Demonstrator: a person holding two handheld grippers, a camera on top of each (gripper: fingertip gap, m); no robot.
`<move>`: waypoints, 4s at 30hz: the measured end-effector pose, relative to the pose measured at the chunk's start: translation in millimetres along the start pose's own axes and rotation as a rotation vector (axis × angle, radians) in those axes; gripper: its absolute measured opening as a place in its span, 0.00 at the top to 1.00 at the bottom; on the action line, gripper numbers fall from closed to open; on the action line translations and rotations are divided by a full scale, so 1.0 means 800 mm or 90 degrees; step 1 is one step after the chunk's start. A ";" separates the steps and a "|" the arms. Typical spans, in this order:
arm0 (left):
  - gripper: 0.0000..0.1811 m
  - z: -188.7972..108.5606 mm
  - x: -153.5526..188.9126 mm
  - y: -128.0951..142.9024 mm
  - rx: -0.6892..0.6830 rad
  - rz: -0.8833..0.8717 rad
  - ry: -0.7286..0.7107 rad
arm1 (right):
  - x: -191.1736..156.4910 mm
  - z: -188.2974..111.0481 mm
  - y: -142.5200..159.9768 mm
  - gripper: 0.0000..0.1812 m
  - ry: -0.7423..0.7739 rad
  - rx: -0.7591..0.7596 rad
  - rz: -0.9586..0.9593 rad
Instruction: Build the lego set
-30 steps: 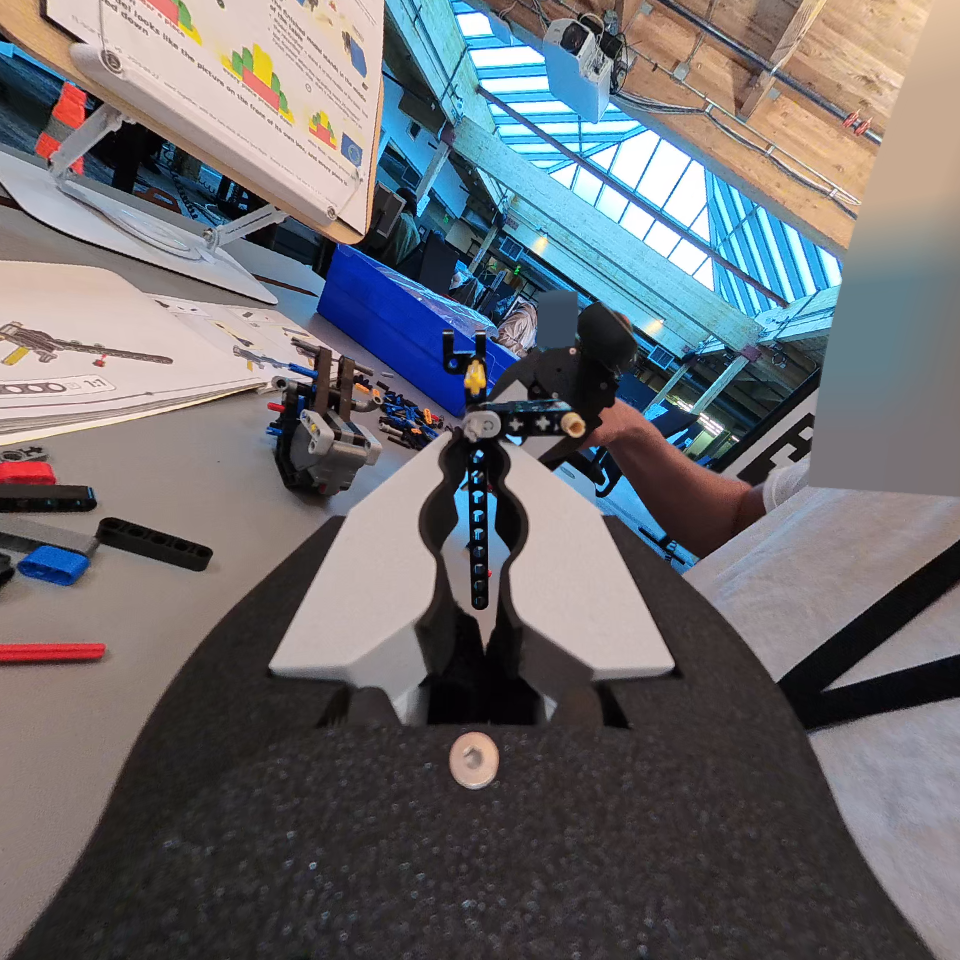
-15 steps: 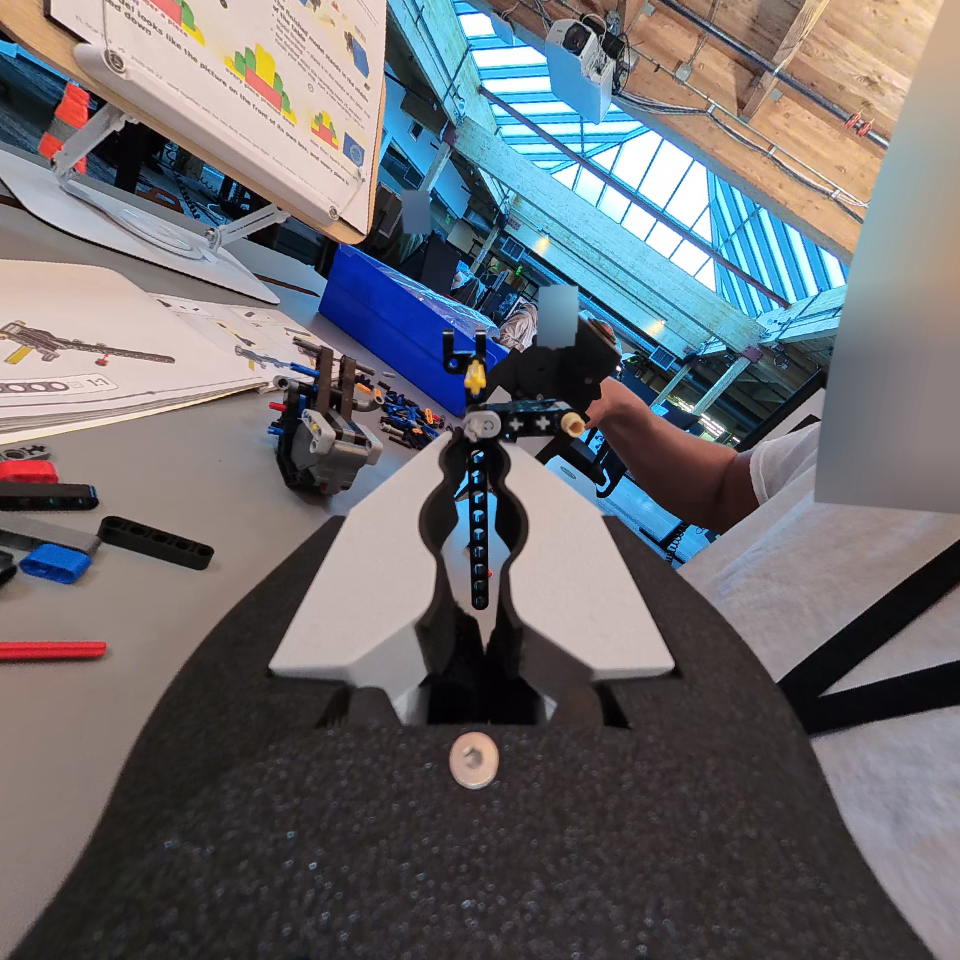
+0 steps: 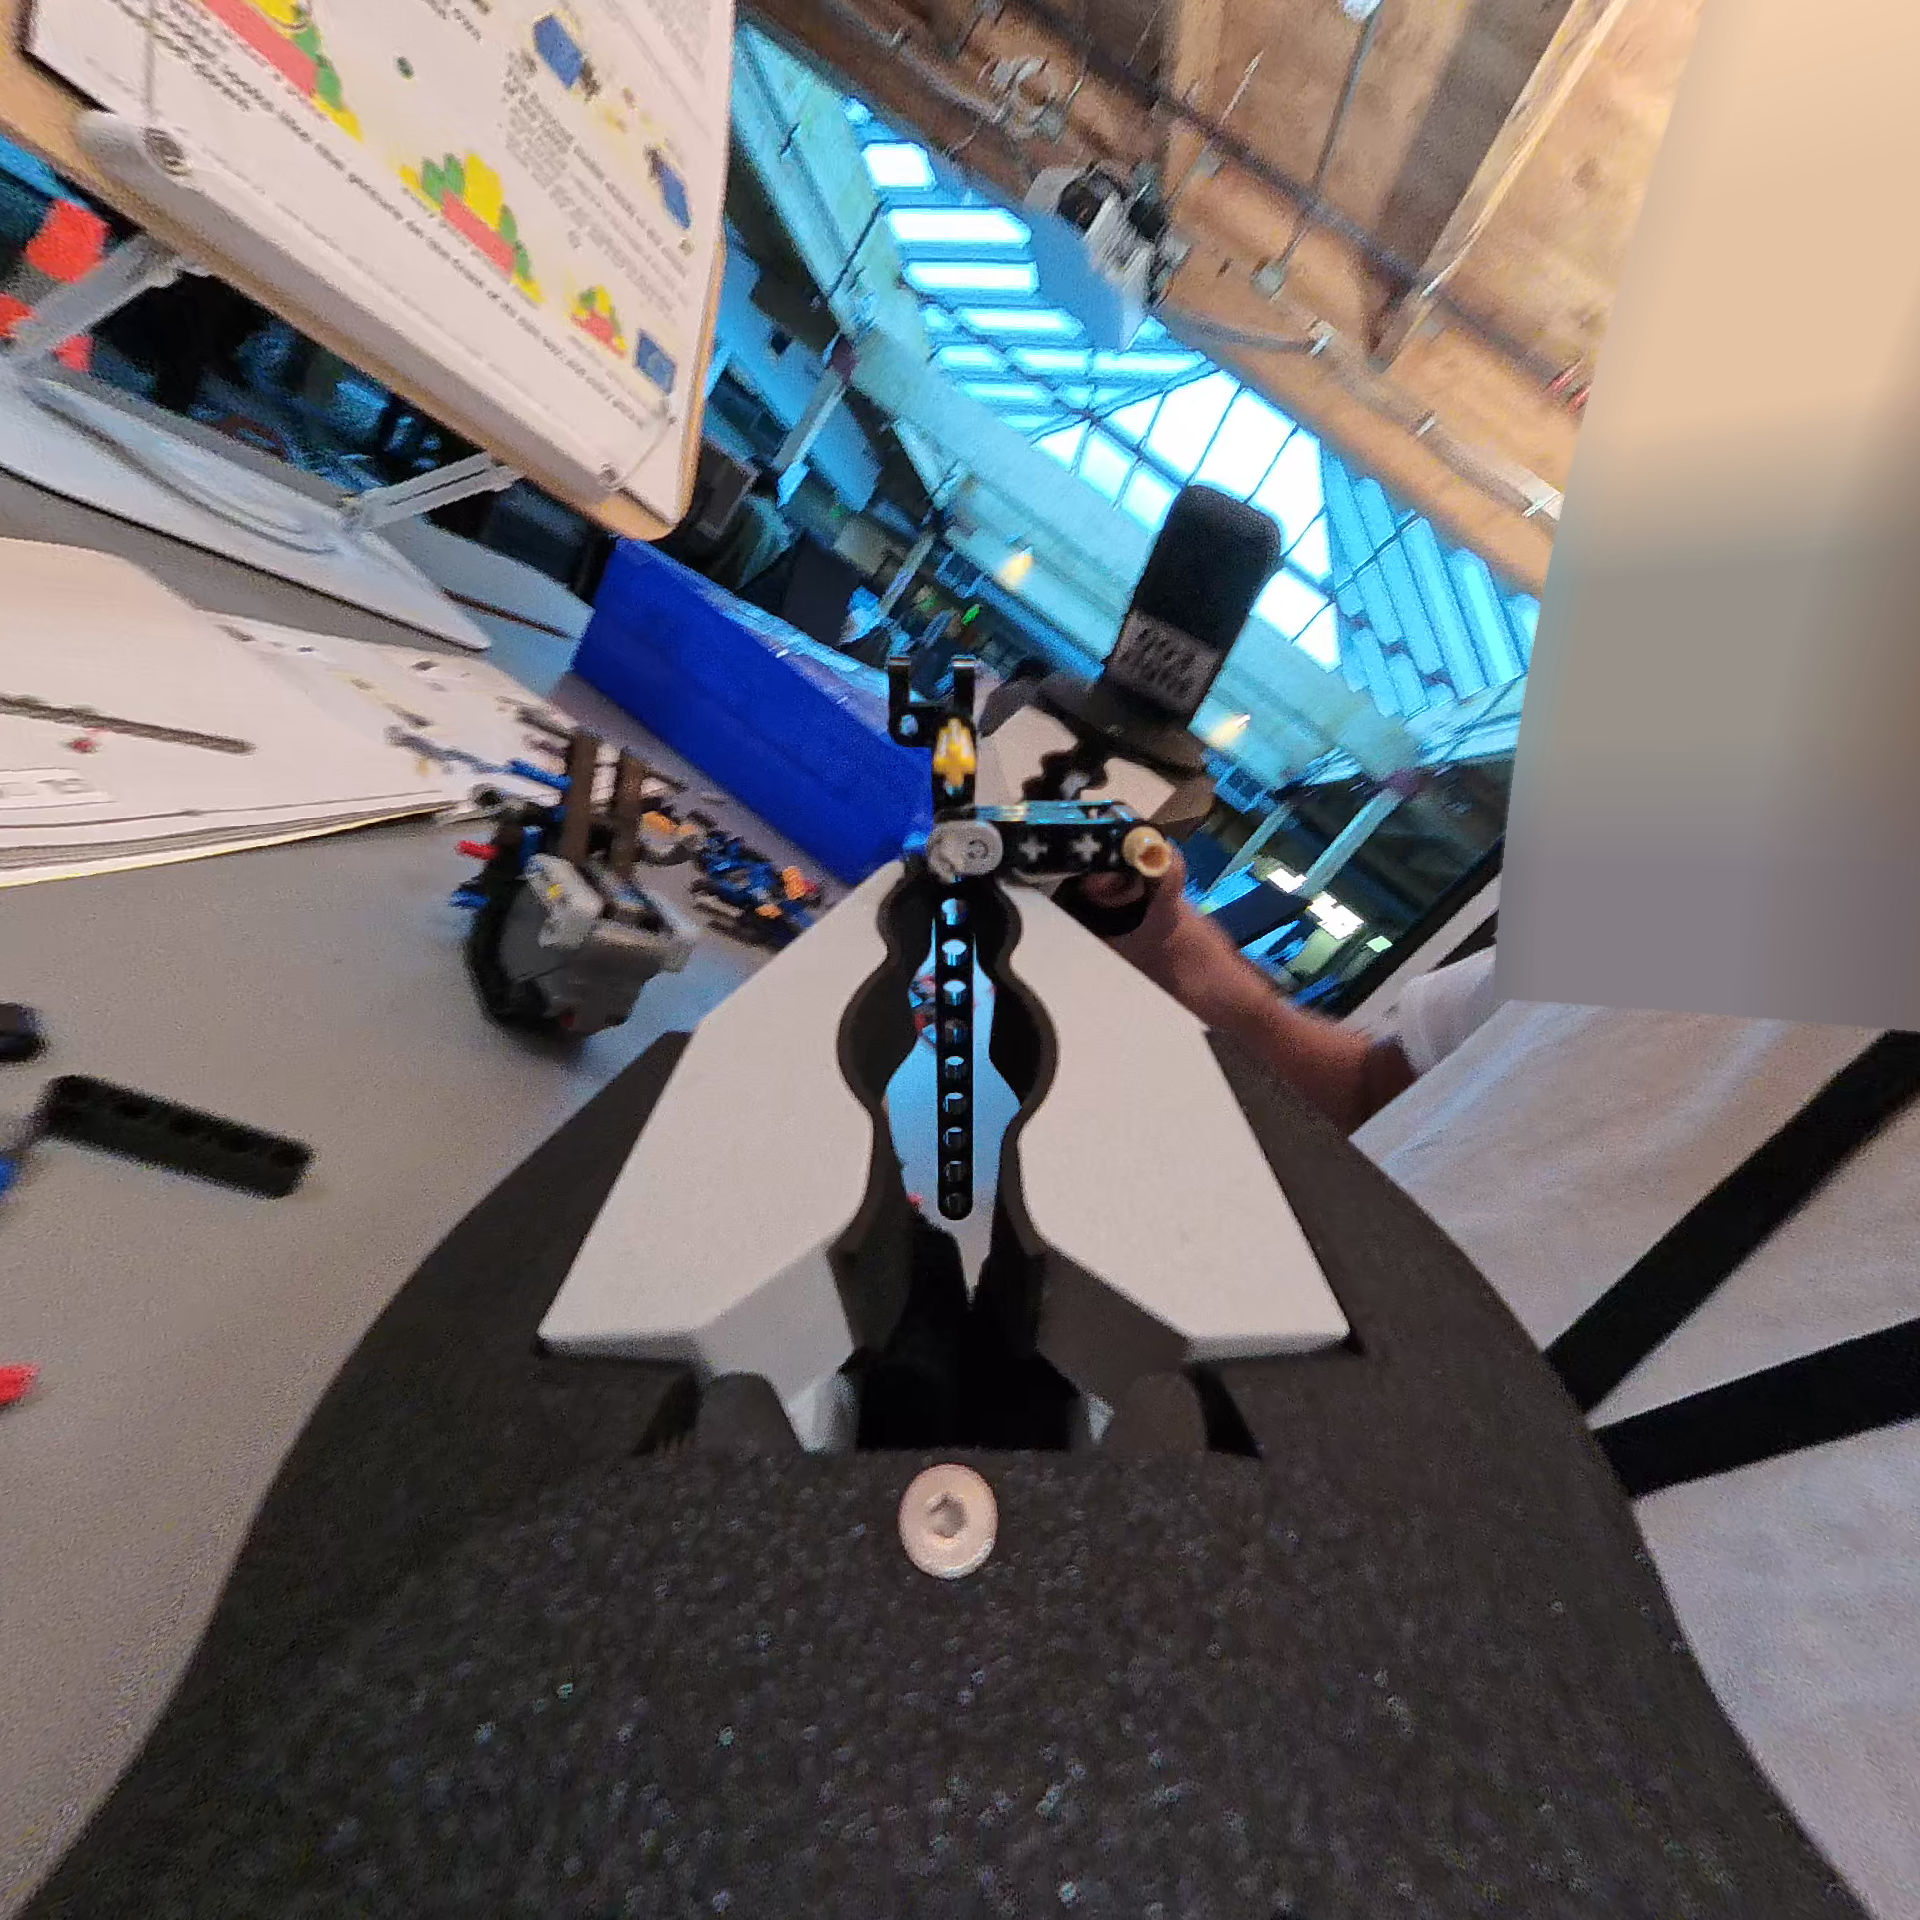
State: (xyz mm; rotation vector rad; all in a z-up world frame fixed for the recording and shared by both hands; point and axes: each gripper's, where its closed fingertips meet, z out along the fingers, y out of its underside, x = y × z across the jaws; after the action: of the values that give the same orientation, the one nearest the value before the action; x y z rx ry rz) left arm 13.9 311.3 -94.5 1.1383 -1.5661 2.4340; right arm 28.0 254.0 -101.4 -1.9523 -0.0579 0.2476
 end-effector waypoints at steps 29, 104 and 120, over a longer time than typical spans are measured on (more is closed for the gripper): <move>0.97 0.041 0.013 0.021 -0.051 -0.168 0.106 | -0.006 0.030 -0.019 0.98 -0.062 0.236 0.174; 0.97 0.023 -0.018 -0.027 0.120 -0.184 0.084 | -0.013 0.070 -0.008 0.92 -0.075 0.188 0.234; 0.97 0.037 -0.004 -0.011 0.052 -0.156 0.095 | -0.011 0.063 -0.003 0.97 -0.088 0.181 0.291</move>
State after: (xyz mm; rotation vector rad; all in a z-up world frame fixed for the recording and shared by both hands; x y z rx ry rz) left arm 36.5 293.4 -82.9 1.0608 -1.2190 2.3761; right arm 9.7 299.6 -116.8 -1.6414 0.3217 0.6558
